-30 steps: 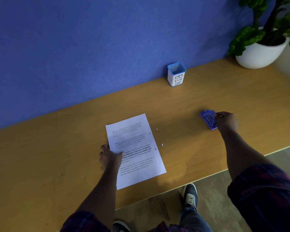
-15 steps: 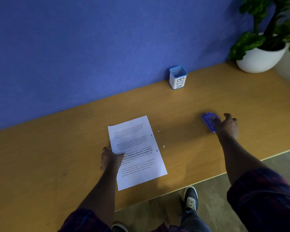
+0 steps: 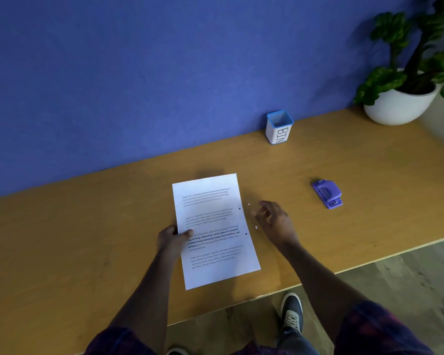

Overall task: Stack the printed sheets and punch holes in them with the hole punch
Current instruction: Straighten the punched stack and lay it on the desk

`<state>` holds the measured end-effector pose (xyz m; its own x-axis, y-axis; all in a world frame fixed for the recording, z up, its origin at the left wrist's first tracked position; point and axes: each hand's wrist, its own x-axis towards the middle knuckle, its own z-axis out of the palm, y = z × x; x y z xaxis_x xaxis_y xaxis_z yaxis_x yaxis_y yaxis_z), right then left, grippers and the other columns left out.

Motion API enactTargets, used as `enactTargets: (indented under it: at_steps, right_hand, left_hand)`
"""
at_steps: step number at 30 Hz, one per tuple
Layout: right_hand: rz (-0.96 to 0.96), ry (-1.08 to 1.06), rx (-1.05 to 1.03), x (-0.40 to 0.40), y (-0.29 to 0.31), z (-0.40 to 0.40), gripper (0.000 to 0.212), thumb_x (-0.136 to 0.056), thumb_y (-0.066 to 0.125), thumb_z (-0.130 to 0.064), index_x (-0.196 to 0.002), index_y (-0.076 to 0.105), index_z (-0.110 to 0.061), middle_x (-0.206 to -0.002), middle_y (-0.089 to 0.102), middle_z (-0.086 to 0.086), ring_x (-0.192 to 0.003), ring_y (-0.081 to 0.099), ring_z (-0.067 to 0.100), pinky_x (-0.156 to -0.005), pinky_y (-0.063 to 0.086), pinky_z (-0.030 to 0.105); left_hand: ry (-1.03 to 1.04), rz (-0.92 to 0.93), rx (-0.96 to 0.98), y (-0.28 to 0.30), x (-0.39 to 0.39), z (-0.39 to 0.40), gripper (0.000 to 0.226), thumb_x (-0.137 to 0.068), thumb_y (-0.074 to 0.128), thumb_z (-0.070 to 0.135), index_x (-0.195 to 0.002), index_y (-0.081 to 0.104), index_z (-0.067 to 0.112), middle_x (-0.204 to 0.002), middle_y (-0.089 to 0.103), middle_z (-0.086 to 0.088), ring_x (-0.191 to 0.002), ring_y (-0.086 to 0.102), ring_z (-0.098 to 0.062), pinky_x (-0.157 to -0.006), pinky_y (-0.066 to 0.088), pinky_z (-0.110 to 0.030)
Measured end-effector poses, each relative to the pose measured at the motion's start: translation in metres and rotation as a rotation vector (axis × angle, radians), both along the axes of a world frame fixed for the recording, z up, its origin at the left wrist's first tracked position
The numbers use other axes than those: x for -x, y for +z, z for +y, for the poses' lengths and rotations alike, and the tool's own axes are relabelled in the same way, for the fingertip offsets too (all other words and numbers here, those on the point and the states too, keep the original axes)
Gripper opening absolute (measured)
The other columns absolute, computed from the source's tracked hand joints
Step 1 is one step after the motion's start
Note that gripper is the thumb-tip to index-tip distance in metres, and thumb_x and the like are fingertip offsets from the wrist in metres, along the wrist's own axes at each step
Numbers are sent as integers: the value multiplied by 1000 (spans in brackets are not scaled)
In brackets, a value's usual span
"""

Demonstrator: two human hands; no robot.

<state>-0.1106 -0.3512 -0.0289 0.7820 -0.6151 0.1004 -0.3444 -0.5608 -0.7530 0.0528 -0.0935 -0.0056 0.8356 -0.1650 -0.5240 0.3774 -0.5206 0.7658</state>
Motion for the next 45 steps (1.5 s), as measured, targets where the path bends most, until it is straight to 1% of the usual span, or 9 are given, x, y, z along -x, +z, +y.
enactTargets:
  at_steps: [6,9,12,17,22,28,32,39,45]
  right_hand:
    - [81,8,-616,-32,26,26,96,-75,80,-64,-151,42,-21,-133,63,-9,-113,66,16,-92,60,44]
    - [-50,153,-880,-41,46,33,47,-82,86,-30,-122,71,-9,-115,77,7,-104,74,33,-92,60,53]
    - [-110,234,-998,-49,61,46,33,-84,84,-16,-113,76,-3,-116,76,15,-105,74,38,-93,58,57]
    - [-133,281,-985,-67,82,68,36,-84,83,-13,-117,73,-2,-116,76,16,-104,74,39,-89,60,53]
    - [-141,330,-870,-78,105,85,29,-85,82,-12,-113,76,-8,-111,79,3,-100,76,25,-83,62,35]
    - [-185,327,-826,-78,105,93,24,-83,83,-9,-106,78,-12,-108,80,3,-100,76,22,-87,62,38]
    - [-143,312,-738,-64,85,96,28,-83,84,-12,-109,76,-19,-109,79,2,-103,75,19,-90,61,40]
    - [-156,269,-763,-63,86,96,21,-82,85,-13,-98,78,-25,-101,81,-8,-95,76,10,-81,62,30]
    - [-127,207,-725,-58,71,90,23,-82,86,-18,-104,79,-17,-105,80,0,-97,76,15,-82,62,31]
  left_hand:
    - [-48,32,250,21,0,24,29,-83,83,12,-110,76,7,-107,79,-9,-96,77,-33,-85,61,-54]
    - [-73,40,314,35,-2,34,31,-84,81,12,-114,75,9,-111,79,-9,-102,75,-36,-89,60,-54]
    - [-85,21,328,49,-7,42,30,-85,80,11,-114,75,13,-110,79,-6,-103,74,-35,-87,58,-48]
    - [-174,-8,404,76,-9,51,36,-84,81,8,-118,73,15,-112,79,1,-102,75,-23,-74,62,-30]
    - [-129,-139,429,90,-14,55,45,-76,87,4,-118,74,14,-116,78,-2,-105,75,-24,-87,61,-43]
    - [-53,-232,446,94,-15,62,43,-73,87,-4,-112,74,8,-110,79,-7,-102,75,-25,-87,62,-43]
    - [-84,-232,380,78,-4,65,38,-74,88,1,-104,78,22,-106,79,-6,-102,75,-26,-91,60,-56]
    - [-28,-218,362,77,-3,59,34,-72,91,8,-98,78,26,-104,80,2,-100,75,-19,-88,61,-46]
    - [-96,-199,194,59,0,65,24,-76,88,14,-94,79,27,-100,79,4,-99,74,-22,-89,61,-47]
